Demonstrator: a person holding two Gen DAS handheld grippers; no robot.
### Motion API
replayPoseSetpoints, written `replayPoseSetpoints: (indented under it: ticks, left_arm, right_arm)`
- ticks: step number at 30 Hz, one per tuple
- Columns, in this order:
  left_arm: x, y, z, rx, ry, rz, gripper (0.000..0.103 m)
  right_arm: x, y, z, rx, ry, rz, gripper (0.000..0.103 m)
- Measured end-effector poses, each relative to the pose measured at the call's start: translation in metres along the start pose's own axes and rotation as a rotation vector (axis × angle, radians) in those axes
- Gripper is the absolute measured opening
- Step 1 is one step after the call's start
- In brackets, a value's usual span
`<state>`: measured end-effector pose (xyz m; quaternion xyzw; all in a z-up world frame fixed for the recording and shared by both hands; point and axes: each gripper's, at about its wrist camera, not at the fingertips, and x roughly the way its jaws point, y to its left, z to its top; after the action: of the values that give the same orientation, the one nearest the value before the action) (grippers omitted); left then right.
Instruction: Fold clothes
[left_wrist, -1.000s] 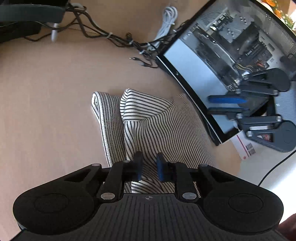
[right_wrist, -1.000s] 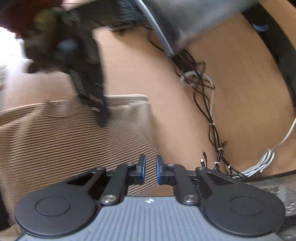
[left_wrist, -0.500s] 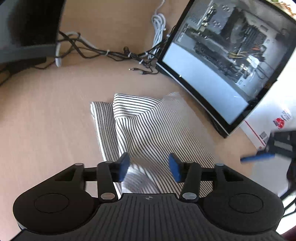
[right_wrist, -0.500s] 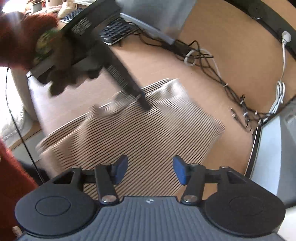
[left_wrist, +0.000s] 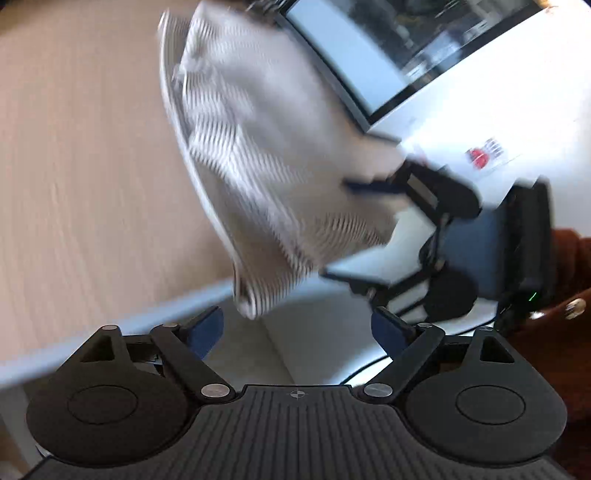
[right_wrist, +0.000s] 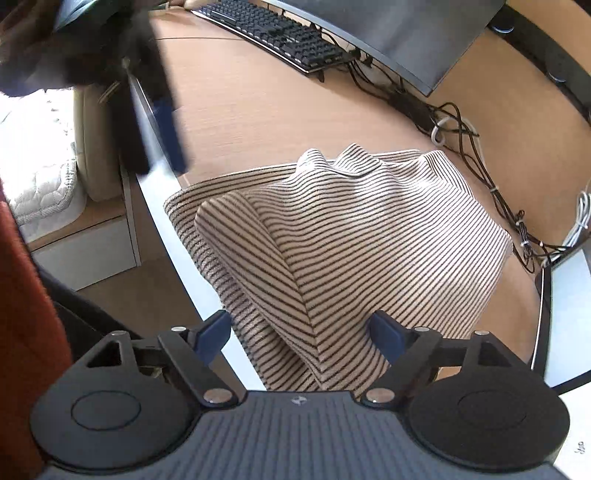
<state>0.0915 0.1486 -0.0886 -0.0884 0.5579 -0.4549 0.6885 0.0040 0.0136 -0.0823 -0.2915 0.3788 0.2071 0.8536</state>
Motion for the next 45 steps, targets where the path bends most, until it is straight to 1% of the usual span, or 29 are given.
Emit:
replayPoseSetpoints:
  ticks: [1,2,3,5,7,8,10,12,13,15,16,18,20,22,23,26,28,29,30,31,32,33,35,36,37,38,41,43,45]
  left_arm:
    - [0.006,0.000,-0.004,-0.015,0.002,-0.011,0.095]
    - [0.013,0.002,-0.006,-0.032,-0.004,-0.018,0.095]
    - [0.017,0.003,-0.006,-0.057,-0.021,-0.024,0.095]
    - [0.023,0.009,-0.003,-0.130,-0.088,-0.028,0.095]
    - [0.023,0.013,0.000,-0.190,-0.155,-0.035,0.095]
    - [0.025,0.014,0.002,-0.212,-0.173,-0.036,0.095]
    - [0.034,0.013,0.007,-0.227,-0.163,-0.028,0.095]
    - [0.044,0.006,0.009,-0.197,-0.150,-0.008,0.092]
    - [0.047,0.003,0.010,-0.188,-0.147,-0.002,0.088]
    - [0.045,-0.001,0.012,-0.190,-0.159,-0.024,0.072]
    - [0.043,-0.003,0.013,-0.191,-0.166,-0.039,0.057]
    - [0.037,-0.013,0.017,-0.154,-0.186,-0.047,0.052]
    - [0.031,-0.024,0.023,-0.112,-0.214,-0.059,0.040]
    - [0.024,-0.031,0.032,-0.087,-0.244,-0.082,0.033]
    - [0.020,-0.034,0.038,-0.076,-0.259,-0.095,0.033]
    - [0.020,-0.048,0.057,-0.038,-0.281,-0.128,0.033]
    - [0.024,-0.056,0.069,-0.003,-0.280,-0.129,0.033]
    - [0.026,-0.058,0.073,0.009,-0.276,-0.125,0.033]
    - [0.027,-0.061,0.077,0.022,-0.272,-0.121,0.033]
    - [0.029,-0.063,0.080,0.035,-0.268,-0.117,0.033]
    - [0.030,-0.064,0.083,0.048,-0.263,-0.110,0.034]
    - [0.030,-0.065,0.085,0.061,-0.258,-0.100,0.035]
    - [0.023,-0.068,0.084,0.114,-0.242,-0.069,0.039]
    - [0.016,-0.069,0.082,0.159,-0.234,-0.040,0.049]
    - [0.008,-0.070,0.078,0.213,-0.227,0.005,0.063]
    - [-0.001,-0.069,0.074,0.273,-0.223,0.061,0.073]
    - [-0.021,-0.067,0.063,0.439,-0.206,0.226,0.087]
    - [-0.023,-0.065,0.057,0.552,-0.188,0.344,0.089]
    - [-0.015,-0.064,0.052,0.686,-0.167,0.422,0.091]
  right_arm:
    - [0.001,-0.003,-0.001,0.030,-0.006,0.018,0.094]
    - [0.002,-0.007,-0.001,0.066,-0.012,0.038,0.102]
    - [0.003,-0.010,-0.001,0.103,-0.018,0.059,0.103]
    - [0.005,-0.018,-0.002,0.175,-0.029,0.100,0.103]
    - [0.006,-0.023,0.000,0.231,-0.027,0.115,0.103]
    - [0.006,-0.025,0.001,0.258,-0.026,0.121,0.103]
    - [0.008,-0.023,0.003,0.266,-0.012,0.110,0.103]
    - [0.010,-0.020,0.005,0.271,0.003,0.097,0.103]
    - [0.011,-0.016,0.006,0.249,0.015,0.081,0.103]
    - [0.012,-0.012,0.005,0.231,0.010,0.063,0.103]
    - [0.010,-0.013,0.002,0.223,-0.006,0.071,0.103]
    - [0.005,-0.015,-0.003,0.189,-0.033,0.078,0.101]
    - [0.000,-0.014,-0.005,0.135,-0.050,0.067,0.093]
    - [-0.005,-0.014,-0.008,0.081,-0.068,0.056,0.089]
    - [-0.007,-0.014,-0.009,0.054,-0.076,0.050,0.088]
    - [-0.006,-0.018,-0.005,0.042,-0.097,-0.003,0.085]
    - [-0.004,-0.022,-0.002,0.037,-0.111,-0.039,0.080]
    - [-0.004,-0.023,-0.001,0.034,-0.118,-0.057,0.073]
    - [-0.003,-0.025,0.001,0.031,-0.125,-0.076,0.063]
    - [-0.001,-0.029,0.002,0.049,-0.121,-0.085,0.057]
    - [0.002,-0.035,0.004,0.071,-0.115,-0.092,0.045]
    - [0.005,-0.041,0.006,0.102,-0.102,-0.088,0.038]
    - [0.008,-0.058,0.007,0.199,-0.076,-0.017,0.036]
    - [0.010,-0.067,0.008,0.253,-0.062,0.022,0.035]
    - [0.011,-0.075,0.009,0.300,-0.049,0.052,0.035]
    - [0.011,-0.082,0.009,0.346,-0.035,0.081,0.035]
    - [0.015,-0.099,0.013,0.448,-0.008,0.133,0.035]
    - [0.019,-0.109,0.015,0.516,0.010,0.163,0.035]
    - [0.022,-0.117,0.016,0.570,0.029,0.184,0.034]
